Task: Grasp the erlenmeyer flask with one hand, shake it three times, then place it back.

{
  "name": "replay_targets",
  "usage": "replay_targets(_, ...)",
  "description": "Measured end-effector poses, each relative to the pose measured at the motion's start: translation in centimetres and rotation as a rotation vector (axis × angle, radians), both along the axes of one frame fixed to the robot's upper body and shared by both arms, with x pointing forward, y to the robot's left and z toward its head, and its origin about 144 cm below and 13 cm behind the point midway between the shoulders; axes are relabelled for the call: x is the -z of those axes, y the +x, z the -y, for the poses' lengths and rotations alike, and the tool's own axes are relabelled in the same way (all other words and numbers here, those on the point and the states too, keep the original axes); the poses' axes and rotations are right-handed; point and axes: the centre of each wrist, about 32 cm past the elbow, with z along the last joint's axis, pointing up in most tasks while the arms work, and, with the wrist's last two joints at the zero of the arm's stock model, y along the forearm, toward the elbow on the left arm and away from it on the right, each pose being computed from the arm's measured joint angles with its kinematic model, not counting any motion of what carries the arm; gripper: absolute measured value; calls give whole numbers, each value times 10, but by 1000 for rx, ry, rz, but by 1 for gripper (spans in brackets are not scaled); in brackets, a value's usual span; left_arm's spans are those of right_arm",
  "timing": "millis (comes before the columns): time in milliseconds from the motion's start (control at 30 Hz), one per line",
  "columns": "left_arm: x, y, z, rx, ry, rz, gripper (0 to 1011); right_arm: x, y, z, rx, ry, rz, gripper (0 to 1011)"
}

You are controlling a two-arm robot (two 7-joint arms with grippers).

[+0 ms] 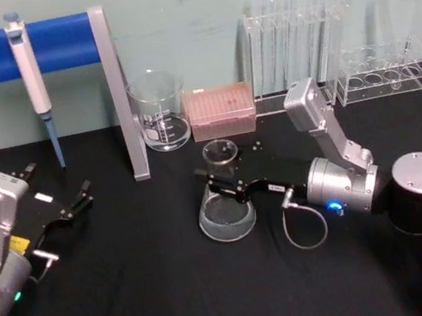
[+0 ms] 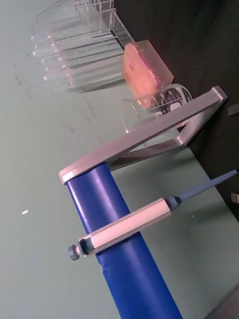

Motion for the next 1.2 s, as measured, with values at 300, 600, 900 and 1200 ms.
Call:
replay_targets(300, 0, 0, 0, 0, 0, 0, 1001, -16, -10, 6, 31, 32, 24, 453)
replay_targets(600, 0, 0, 0, 0, 0, 0, 1001, -40, -29, 15, 114, 45, 40, 453)
replay_targets(900, 0, 0, 0, 0, 0, 0, 1001, -55, -50, 26, 183, 57, 39, 453)
replay_targets(1200, 0, 0, 0, 0, 0, 0, 1001, -58, -61, 34, 220, 63, 42, 453)
